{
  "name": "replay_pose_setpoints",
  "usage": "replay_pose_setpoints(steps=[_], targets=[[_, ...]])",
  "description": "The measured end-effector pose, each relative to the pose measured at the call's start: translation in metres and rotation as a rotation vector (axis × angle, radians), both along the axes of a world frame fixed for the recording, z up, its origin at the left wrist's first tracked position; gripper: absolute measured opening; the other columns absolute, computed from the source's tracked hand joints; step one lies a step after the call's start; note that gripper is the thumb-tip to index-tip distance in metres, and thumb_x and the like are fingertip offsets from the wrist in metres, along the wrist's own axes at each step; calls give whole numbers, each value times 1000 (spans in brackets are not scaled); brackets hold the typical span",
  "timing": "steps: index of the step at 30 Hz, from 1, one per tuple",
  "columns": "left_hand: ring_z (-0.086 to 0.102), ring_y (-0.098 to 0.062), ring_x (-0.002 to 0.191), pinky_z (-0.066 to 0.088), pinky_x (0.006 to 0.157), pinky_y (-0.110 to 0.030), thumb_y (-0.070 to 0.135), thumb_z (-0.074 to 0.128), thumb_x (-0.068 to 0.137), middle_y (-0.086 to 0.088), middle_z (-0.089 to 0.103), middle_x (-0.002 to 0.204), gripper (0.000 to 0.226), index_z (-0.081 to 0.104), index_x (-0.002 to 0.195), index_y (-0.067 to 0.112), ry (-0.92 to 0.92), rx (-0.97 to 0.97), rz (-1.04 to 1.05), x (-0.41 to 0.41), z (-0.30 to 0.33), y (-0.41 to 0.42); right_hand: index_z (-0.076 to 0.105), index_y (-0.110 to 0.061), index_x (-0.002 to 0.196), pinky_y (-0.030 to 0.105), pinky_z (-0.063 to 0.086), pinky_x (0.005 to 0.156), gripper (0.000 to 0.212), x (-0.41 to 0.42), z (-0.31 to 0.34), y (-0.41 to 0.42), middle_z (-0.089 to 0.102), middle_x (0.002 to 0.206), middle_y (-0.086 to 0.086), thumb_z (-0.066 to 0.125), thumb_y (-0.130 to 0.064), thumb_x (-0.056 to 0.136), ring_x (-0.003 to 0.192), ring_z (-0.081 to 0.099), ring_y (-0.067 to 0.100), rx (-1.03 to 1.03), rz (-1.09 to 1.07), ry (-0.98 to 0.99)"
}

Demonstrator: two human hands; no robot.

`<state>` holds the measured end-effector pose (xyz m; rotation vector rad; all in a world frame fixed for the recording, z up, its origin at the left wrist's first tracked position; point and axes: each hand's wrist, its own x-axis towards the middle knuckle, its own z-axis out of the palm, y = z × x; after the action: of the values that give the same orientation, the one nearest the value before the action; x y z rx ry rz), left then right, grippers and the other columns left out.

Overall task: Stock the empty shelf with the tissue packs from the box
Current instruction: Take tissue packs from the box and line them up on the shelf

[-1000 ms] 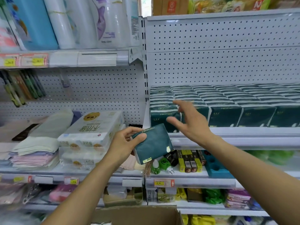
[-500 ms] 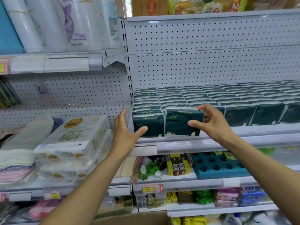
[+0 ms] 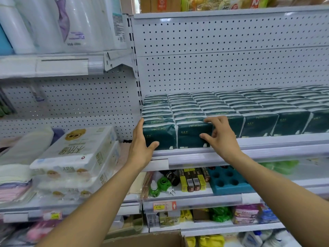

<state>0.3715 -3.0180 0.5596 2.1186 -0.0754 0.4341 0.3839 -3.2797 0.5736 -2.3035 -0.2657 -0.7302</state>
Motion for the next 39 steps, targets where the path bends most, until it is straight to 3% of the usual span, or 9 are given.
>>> replay_pose_setpoints(steps=[6, 11, 14, 17, 22, 25, 30, 35, 39], targets=[[28, -17, 142, 26, 104, -27, 14, 67, 91, 5, 19, 160, 86, 10, 154, 30, -15, 40, 30, 3, -1, 1, 57, -22, 118, 43, 53, 66, 36, 1, -1, 5, 41, 116, -4, 73, -24, 86, 67, 54, 19, -80, -31, -19], [29, -18, 142, 26, 102, -24, 18, 68, 91, 3, 19, 161, 88, 9, 155, 28, -5, 77, 22, 1, 3, 0, 50, -23, 130, 32, 45, 57, 48, -10, 8, 10, 41, 129, 5, 63, -46, 89, 81, 58, 25, -343, -234, -8], [17, -19, 148, 22, 118, -37, 31, 72, 87, 2, 11, 163, 96, 5, 156, 27, -39, 118, 63, -8, 7, 3, 49, -15, 133, 38, 44, 68, 54, -25, 9, 16, 46, 129, 13, 60, -46, 90, 100, 56, 33, -410, -278, -110], [2, -18, 151, 13, 122, -45, 49, 67, 87, 1, 3, 165, 97, 3, 156, 27, -134, 316, 103, -37, 8, 9, 48, -15, 136, 48, 44, 89, 54, -54, 2, 27, 47, 135, 14, 57, -45, 91, 116, 50, 35, -508, -172, -246], [20, -22, 149, 12, 121, -51, 63, 56, 85, 1, 25, 161, 90, 15, 155, 25, -359, 722, 135, -110, -7, 32, 37, -18, 146, 50, 38, 105, 62, -113, -21, 62, 42, 147, 9, 41, -51, 94, 132, 42, 31, -541, -38, -216], [37, -22, 141, 19, 117, -51, 64, 45, 89, 1, 43, 151, 79, 27, 153, 22, -381, 815, 144, -147, -24, 55, 39, -17, 145, 44, 43, 96, 60, -148, -34, 89, 46, 144, 7, 40, -51, 95, 124, 49, 28, -528, -6, -185], [52, -25, 127, 37, 108, -52, 70, 29, 90, -4, 55, 141, 78, 43, 147, 18, -233, 865, 131, -207, -60, 109, 44, -16, 141, 39, 49, 78, 58, -198, -68, 141, 50, 140, 8, 39, -51, 95, 110, 58, 30, -510, 98, -115], [57, -25, 119, 46, 99, -47, 61, 47, 83, -3, 60, 133, 73, 48, 143, 18, -83, 889, 138, -255, -100, 166, 50, -16, 136, 39, 52, 65, 53, -236, -111, 191, 56, 128, 7, 41, -49, 94, 100, 62, 30, -519, 229, -35], [59, -28, 114, 47, 94, -44, 53, 70, 79, -4, 63, 126, 74, 50, 141, 18, 53, 842, 150, -296, -144, 209, 54, -18, 129, 33, 48, 56, 46, -266, -152, 226, 61, 112, 2, 59, -42, 91, 90, 64, 25, -545, 331, 58]])
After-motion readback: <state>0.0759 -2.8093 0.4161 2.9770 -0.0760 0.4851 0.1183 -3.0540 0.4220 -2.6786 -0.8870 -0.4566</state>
